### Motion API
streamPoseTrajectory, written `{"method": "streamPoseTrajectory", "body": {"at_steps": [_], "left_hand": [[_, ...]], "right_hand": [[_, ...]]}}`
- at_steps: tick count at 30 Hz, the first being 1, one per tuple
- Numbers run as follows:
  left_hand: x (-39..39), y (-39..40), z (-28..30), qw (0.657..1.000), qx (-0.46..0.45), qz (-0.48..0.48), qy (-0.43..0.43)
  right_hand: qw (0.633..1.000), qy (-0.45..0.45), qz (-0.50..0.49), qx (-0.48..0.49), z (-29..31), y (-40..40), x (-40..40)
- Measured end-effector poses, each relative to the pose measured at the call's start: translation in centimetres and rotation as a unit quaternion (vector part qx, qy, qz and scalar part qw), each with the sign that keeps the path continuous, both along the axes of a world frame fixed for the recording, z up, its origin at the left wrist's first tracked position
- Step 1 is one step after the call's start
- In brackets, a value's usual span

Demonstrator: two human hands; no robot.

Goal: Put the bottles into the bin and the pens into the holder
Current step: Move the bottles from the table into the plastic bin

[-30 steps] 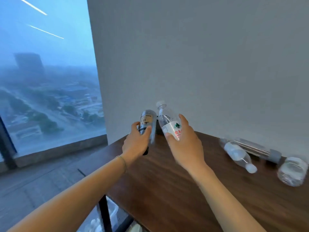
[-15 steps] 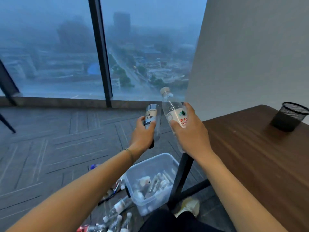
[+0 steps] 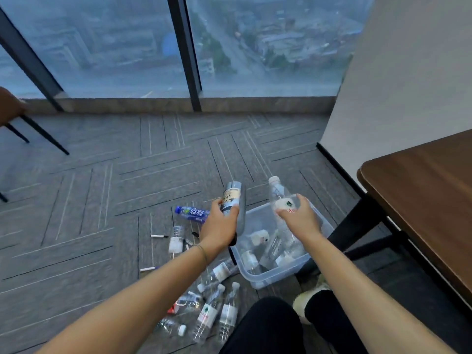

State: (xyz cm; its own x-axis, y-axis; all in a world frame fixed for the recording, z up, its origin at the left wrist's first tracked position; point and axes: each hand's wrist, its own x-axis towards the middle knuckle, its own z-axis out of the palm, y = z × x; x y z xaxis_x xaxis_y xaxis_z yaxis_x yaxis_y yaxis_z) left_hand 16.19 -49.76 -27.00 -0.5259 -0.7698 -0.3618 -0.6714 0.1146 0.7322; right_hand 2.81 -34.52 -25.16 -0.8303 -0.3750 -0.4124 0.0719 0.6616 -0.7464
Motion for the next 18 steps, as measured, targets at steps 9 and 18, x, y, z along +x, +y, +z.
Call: {"method": "streamPoseTrajectory", "body": {"at_steps": [9,18], "left_hand": [[-3.6,2.2,-3.6,0.999,0.004,-0.039,-0.034],[-7.1,4.2,-1.9,0.993,-0.003,-0.116,-0.01]], "right_hand": [[0.997,0.008,-0.041,-0.062,-1.2,1.4,-3.0],[0.992,0.052,-0.043,-0.104,2.1,2.9,-2.7]]}}
